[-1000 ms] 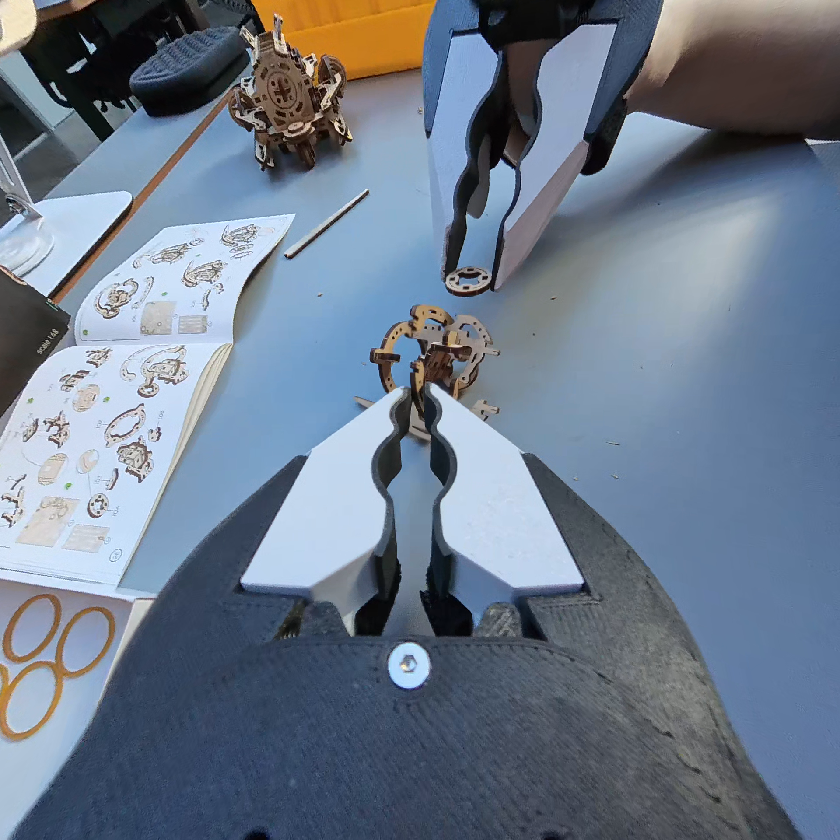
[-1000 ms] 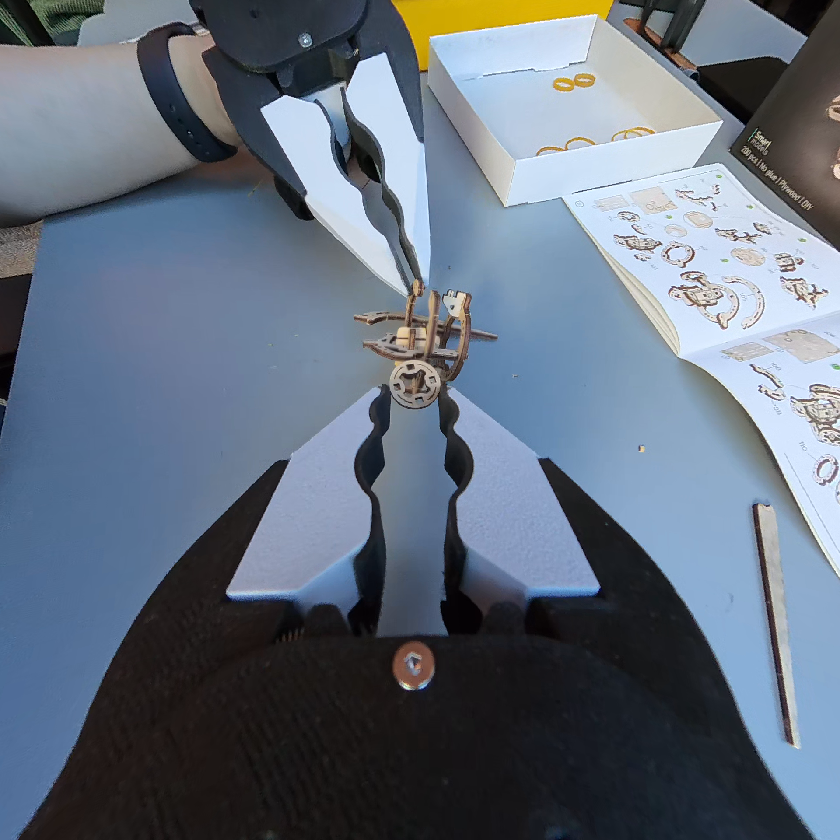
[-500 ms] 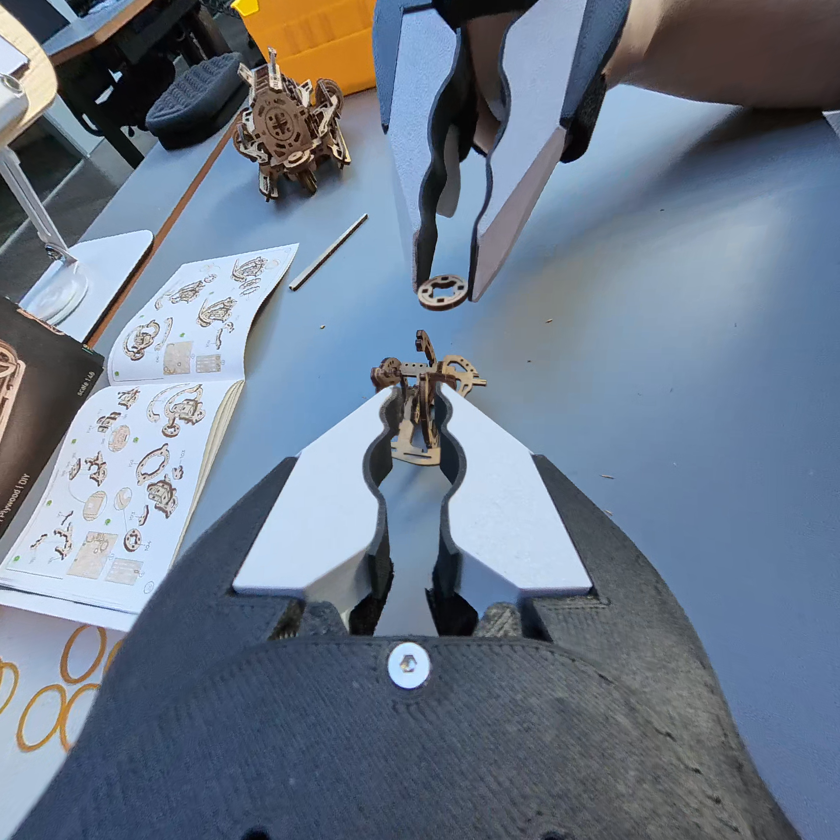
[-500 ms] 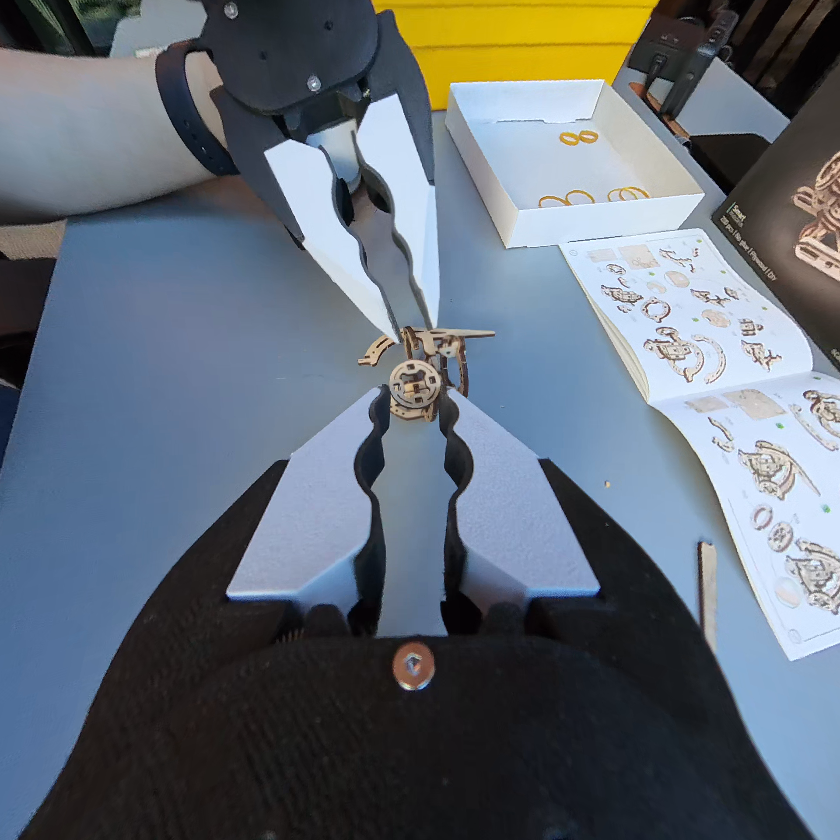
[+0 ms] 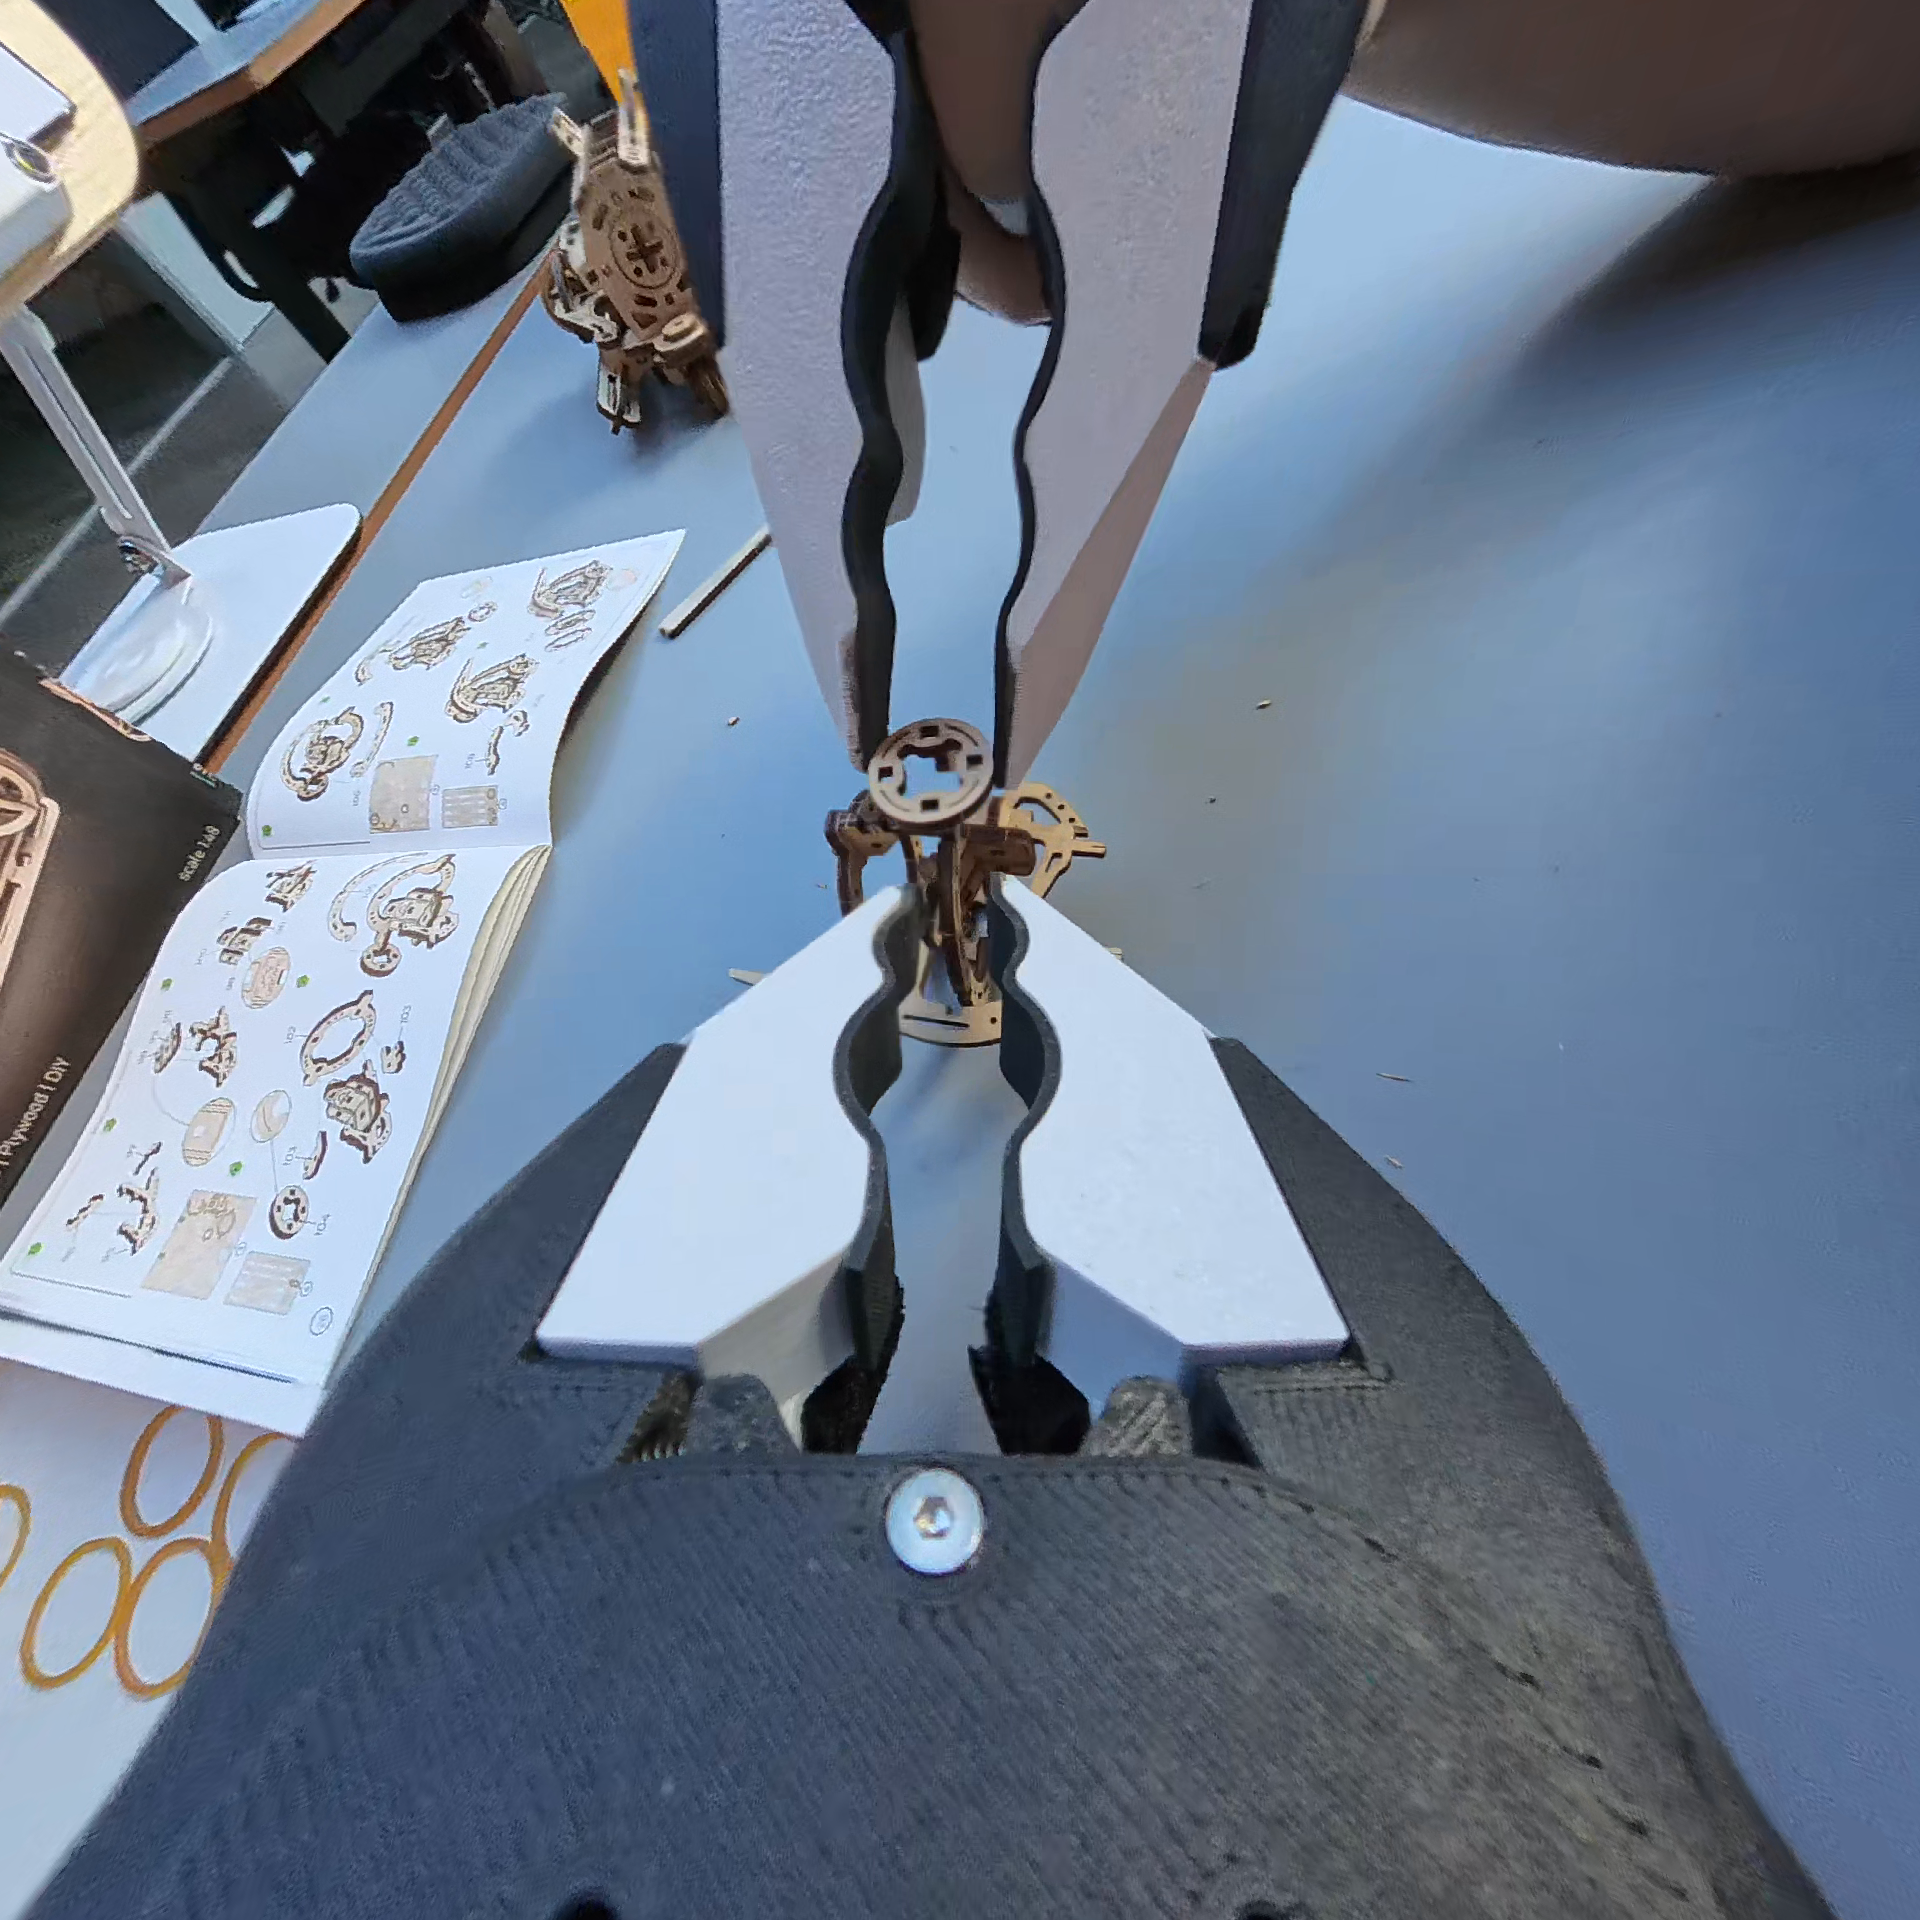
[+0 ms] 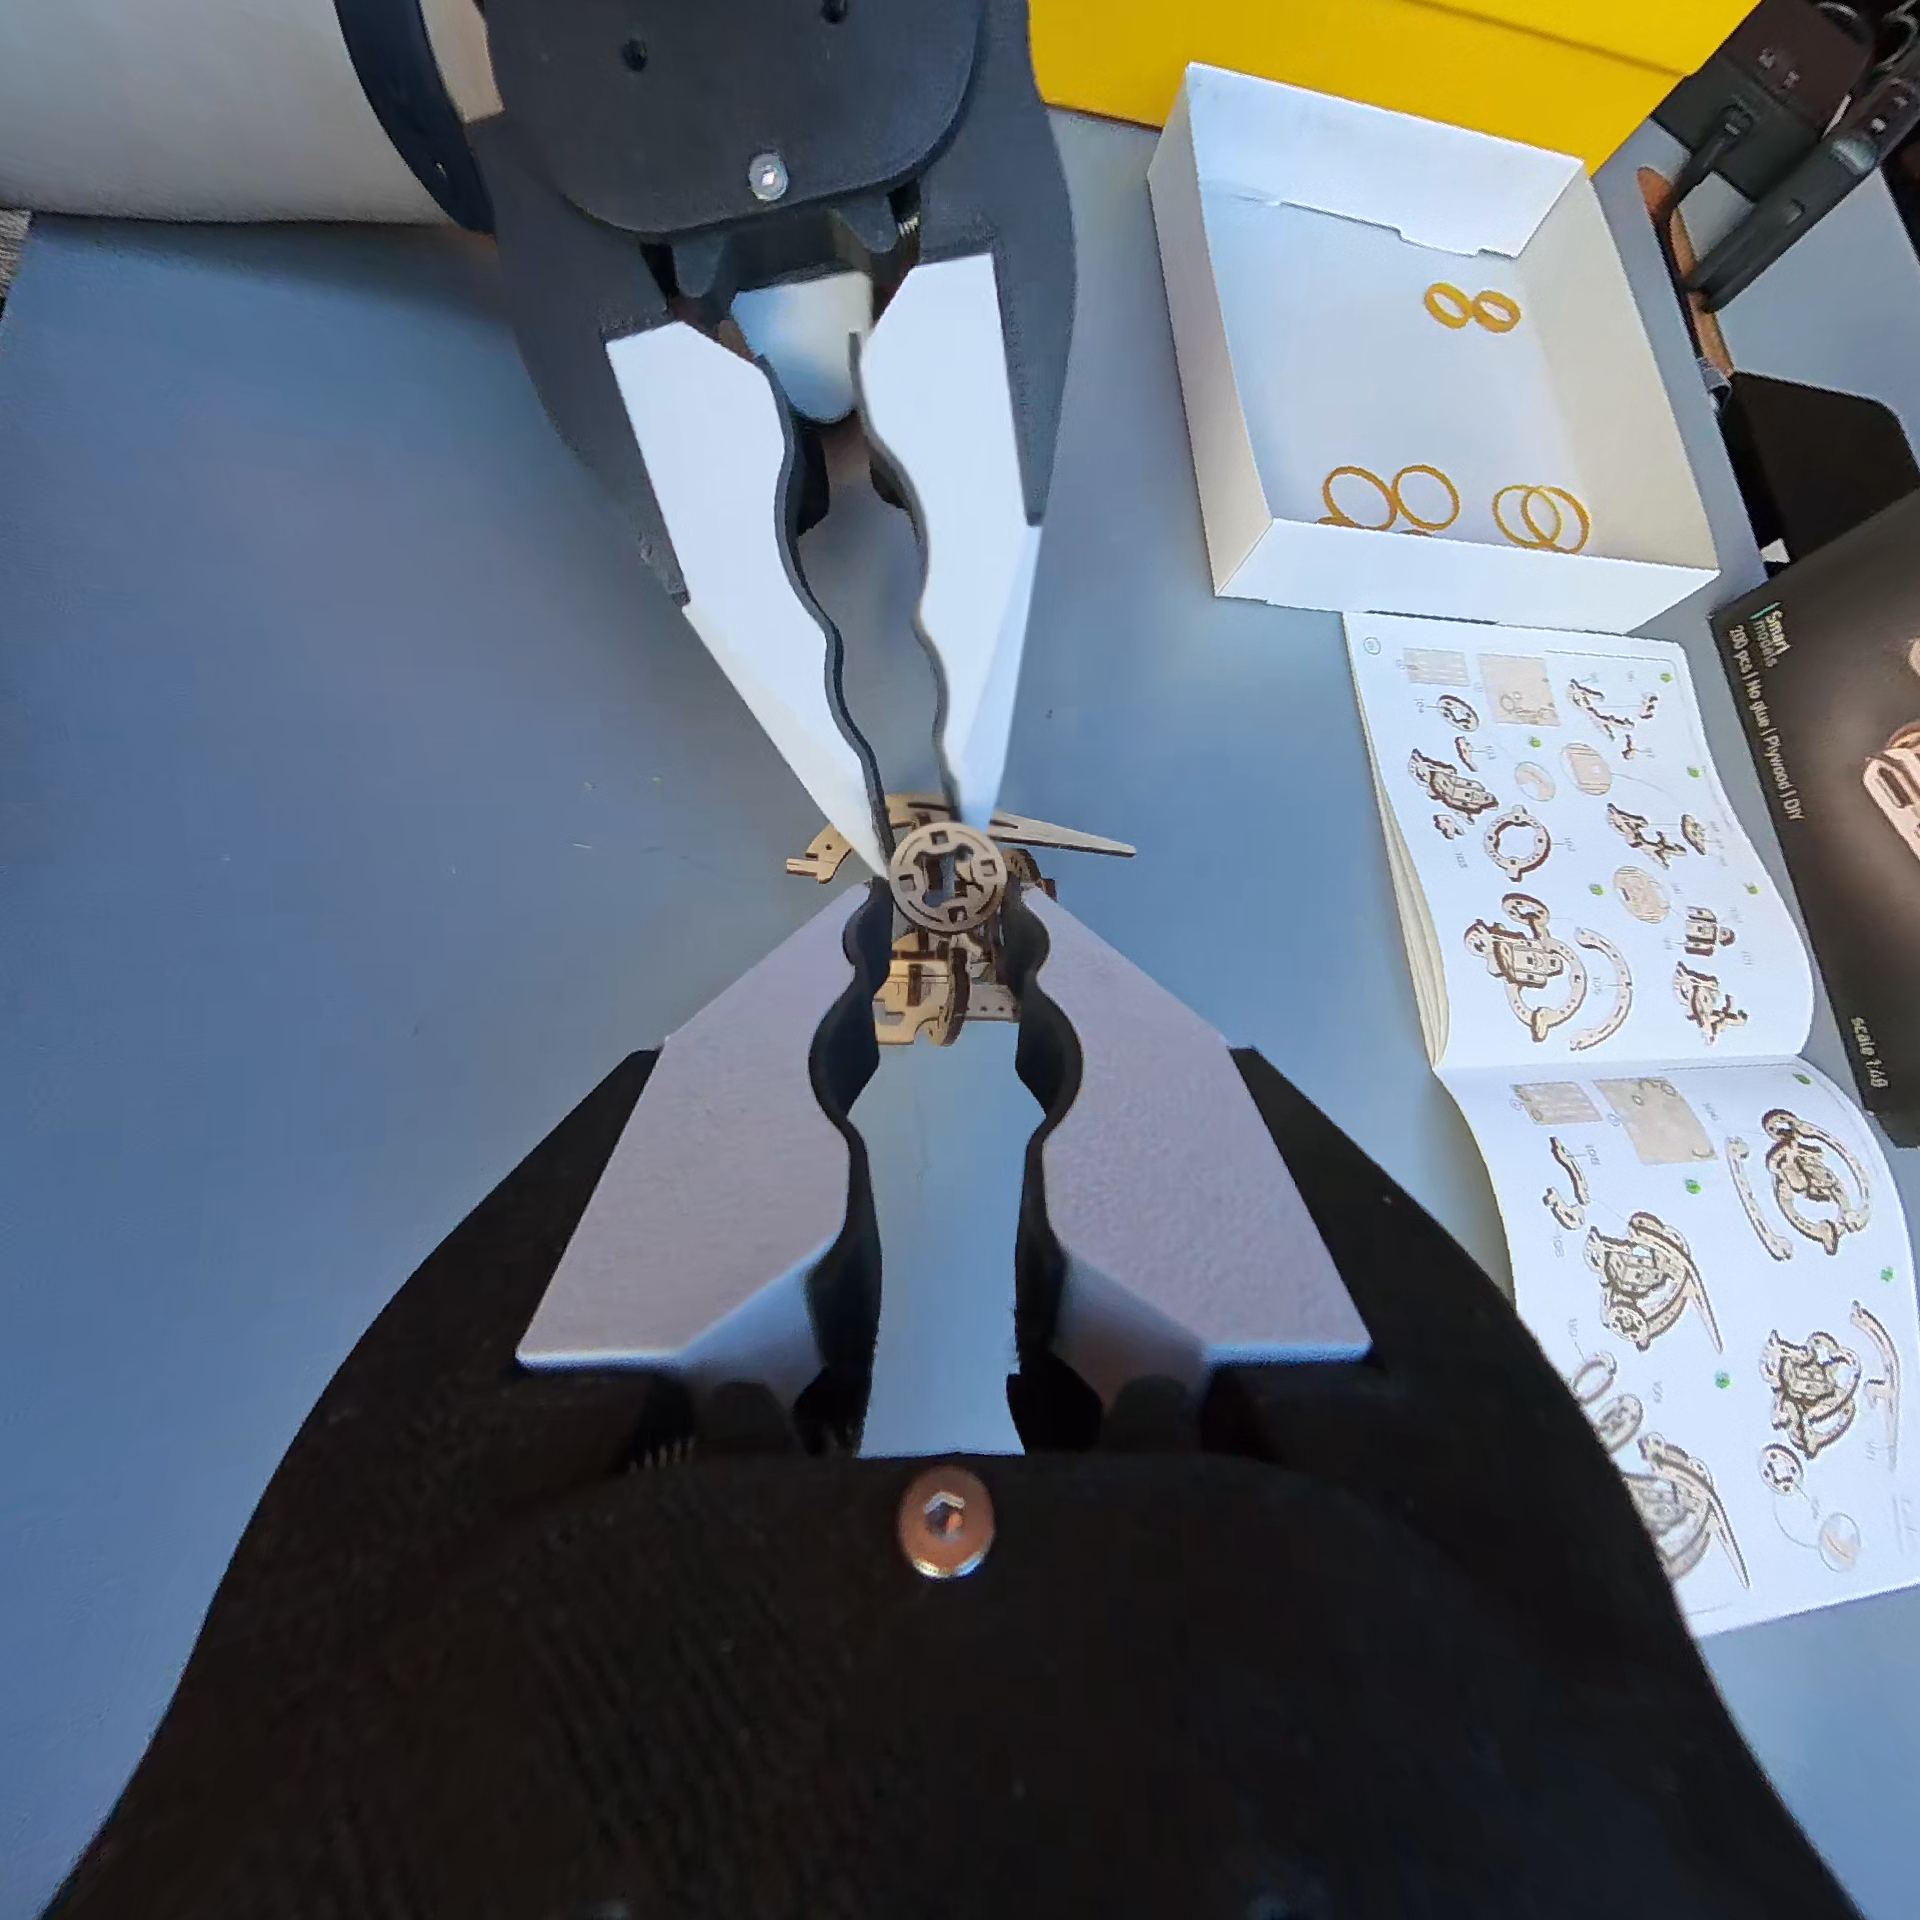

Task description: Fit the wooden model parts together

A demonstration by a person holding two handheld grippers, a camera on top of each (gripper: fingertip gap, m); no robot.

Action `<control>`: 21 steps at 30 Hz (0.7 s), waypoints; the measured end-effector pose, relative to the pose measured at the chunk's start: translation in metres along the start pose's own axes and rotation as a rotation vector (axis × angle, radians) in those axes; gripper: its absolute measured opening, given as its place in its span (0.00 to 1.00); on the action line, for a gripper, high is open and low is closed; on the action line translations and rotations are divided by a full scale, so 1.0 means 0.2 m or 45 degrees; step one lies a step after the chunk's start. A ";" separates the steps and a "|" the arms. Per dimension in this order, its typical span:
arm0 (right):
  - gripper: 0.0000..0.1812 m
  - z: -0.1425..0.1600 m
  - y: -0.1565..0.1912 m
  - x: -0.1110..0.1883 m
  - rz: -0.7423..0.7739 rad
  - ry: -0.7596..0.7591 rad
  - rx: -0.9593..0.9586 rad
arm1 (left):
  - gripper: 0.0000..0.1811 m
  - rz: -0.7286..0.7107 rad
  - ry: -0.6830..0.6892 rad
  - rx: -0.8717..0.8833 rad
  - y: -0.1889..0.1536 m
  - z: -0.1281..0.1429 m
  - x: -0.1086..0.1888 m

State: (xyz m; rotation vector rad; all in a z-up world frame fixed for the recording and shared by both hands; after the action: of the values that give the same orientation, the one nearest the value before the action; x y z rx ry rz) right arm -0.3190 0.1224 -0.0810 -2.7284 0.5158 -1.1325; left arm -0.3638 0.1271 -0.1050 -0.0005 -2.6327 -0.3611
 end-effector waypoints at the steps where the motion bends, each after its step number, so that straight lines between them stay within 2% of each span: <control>1: 0.11 0.00 0.00 0.00 -0.001 0.001 0.001 | 0.04 -0.005 0.008 -0.012 0.00 0.00 0.00; 7: 0.11 0.02 0.01 -0.02 -0.044 0.032 0.009 | 0.01 -0.013 -0.010 0.002 0.01 0.02 -0.02; 21: 0.11 0.04 0.01 -0.01 -0.060 0.091 0.029 | 0.00 0.029 -0.053 0.015 -0.02 0.00 -0.02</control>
State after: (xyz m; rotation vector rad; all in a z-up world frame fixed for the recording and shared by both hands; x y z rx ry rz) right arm -0.3153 0.1204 -0.0880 -2.7027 0.4476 -1.2427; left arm -0.3605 0.1248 -0.1087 -0.0342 -2.6737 -0.3415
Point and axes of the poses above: each gripper's, where its closed fingertips meet, x back along the fingers, z out of its underside, y = z × x across the jaws, the point moved 3 cm from there along x, back along the fingers, and after that the axes turned 3 degrees about x, right-handed, at the moved point
